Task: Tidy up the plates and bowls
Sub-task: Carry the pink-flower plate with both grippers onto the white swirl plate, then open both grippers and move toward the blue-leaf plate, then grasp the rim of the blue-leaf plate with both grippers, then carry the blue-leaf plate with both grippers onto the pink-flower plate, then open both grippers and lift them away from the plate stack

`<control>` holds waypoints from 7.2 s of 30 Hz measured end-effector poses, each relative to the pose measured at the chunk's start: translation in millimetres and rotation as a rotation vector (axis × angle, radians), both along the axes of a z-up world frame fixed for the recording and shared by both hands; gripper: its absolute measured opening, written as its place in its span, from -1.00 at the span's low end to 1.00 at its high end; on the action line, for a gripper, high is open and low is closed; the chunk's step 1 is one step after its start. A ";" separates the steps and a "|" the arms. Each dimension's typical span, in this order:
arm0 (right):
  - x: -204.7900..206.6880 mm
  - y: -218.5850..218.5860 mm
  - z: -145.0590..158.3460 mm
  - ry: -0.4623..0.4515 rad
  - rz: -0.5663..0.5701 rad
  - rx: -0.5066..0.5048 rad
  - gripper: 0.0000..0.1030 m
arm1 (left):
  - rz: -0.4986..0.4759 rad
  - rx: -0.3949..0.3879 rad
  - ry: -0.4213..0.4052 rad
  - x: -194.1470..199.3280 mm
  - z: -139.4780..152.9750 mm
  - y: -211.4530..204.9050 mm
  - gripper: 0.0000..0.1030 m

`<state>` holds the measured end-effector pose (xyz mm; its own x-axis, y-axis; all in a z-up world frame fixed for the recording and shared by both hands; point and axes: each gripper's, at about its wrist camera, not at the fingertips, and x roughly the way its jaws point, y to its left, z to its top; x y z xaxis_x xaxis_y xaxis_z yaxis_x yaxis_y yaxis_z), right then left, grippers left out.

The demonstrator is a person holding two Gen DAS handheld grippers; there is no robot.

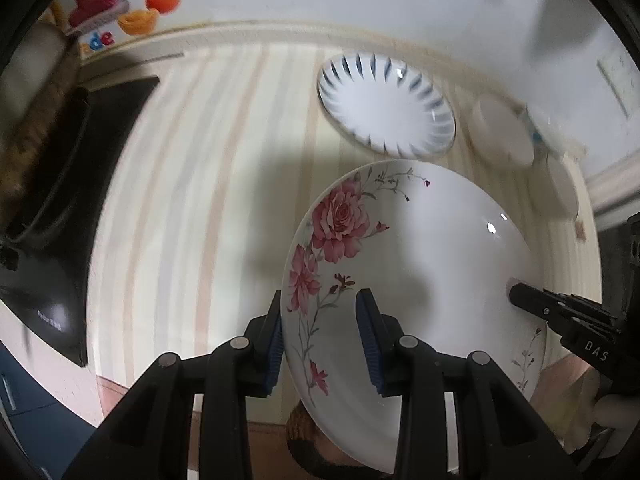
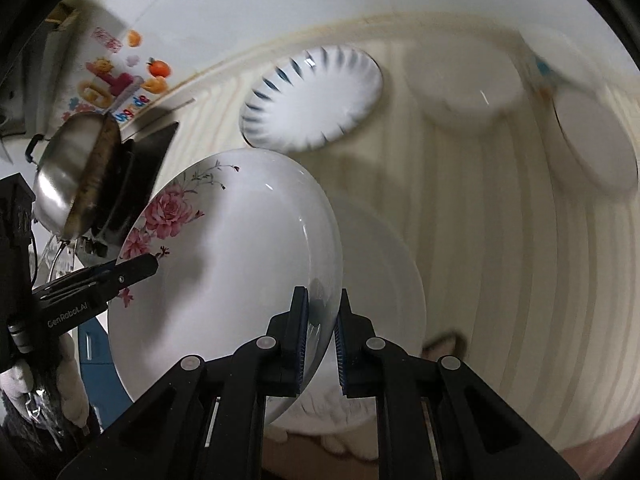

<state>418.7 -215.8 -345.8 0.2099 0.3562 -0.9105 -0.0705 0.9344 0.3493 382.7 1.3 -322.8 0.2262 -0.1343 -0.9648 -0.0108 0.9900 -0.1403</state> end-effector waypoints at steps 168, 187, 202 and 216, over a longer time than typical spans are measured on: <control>2.7 -26.7 -41.7 0.256 0.040 -0.105 -0.63 | -0.160 0.029 0.159 33.4 -37.9 -47.6 -0.52; -6.6 -26.6 -31.6 0.204 -0.073 -0.122 -0.62 | -0.123 0.033 0.167 32.5 -40.3 -38.5 -0.52; -46.6 -15.7 39.7 0.061 -0.095 -0.187 -0.05 | -0.122 0.054 -0.019 -18.4 58.5 -34.6 -0.52; -137.8 6.5 170.7 -0.165 -0.191 -0.229 0.75 | -0.152 0.040 -0.151 -86.0 152.4 -22.2 0.50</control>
<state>280.9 -209.3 -175.1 0.4043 0.0861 -0.9106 0.0756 0.9890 0.1271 296.7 -20.9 -170.4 0.3490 -0.1402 -0.9266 0.1573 0.9835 -0.0895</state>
